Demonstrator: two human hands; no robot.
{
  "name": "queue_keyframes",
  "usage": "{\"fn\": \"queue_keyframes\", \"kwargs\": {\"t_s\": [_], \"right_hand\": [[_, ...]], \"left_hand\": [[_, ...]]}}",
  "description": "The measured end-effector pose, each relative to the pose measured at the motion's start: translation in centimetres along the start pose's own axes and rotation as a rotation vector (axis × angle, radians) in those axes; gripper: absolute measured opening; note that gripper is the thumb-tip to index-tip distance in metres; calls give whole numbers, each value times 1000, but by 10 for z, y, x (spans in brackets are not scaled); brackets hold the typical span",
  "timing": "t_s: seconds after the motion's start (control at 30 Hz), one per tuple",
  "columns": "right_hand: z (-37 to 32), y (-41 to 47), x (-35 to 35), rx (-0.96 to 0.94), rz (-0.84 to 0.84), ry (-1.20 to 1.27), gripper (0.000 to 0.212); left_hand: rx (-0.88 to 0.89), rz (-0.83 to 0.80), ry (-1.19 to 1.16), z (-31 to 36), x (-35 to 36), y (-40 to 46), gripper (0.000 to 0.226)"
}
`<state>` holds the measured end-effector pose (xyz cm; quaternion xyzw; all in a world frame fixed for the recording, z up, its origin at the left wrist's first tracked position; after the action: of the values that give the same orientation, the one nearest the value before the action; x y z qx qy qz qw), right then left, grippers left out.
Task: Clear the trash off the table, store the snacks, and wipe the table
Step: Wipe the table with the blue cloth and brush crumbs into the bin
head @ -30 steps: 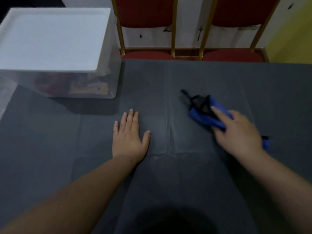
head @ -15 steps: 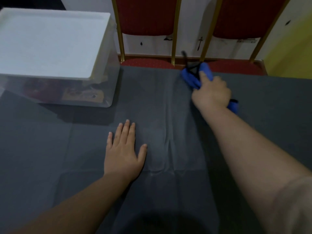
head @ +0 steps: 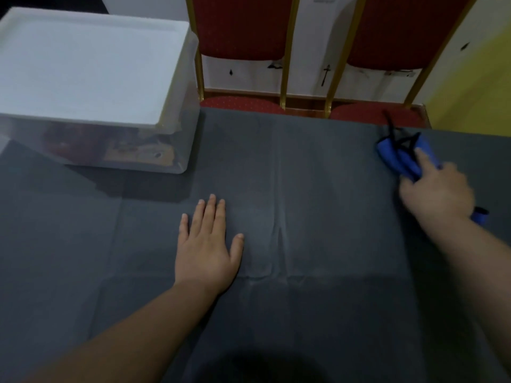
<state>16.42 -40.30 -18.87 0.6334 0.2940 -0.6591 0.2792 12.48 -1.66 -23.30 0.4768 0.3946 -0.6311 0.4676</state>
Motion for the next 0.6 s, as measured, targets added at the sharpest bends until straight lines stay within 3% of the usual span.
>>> {"fn": "queue_keyframes", "kwargs": {"t_s": [0.17,0.4,0.5,0.6], "right_hand": [[-70,32,3,35,-48,24,62],[-223,-77,3,-535,-21,-1,61],[-226,-144,6,-750,-29,20,63],[-182,-183,8,-856,-10,59,70]], "left_hand": [[-11,9,1,-1,0,-1,78],[-25,-21,19,-2,2,0,80],[-49,18,-39,-4,-1,-3,75],[-50,73,-106,-4,-4,-6,69]]}}
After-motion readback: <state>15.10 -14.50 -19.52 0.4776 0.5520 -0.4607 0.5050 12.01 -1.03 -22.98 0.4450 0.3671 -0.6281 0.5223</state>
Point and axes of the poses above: each hand's wrist, its own y-axis towards the middle knuckle, its own x-axis out of the palm, z = x × y, the point moved 6 cm from there along y, towards the middle knuckle, and after that the axes turned 7 degrees about x, right-handed, at the moved point
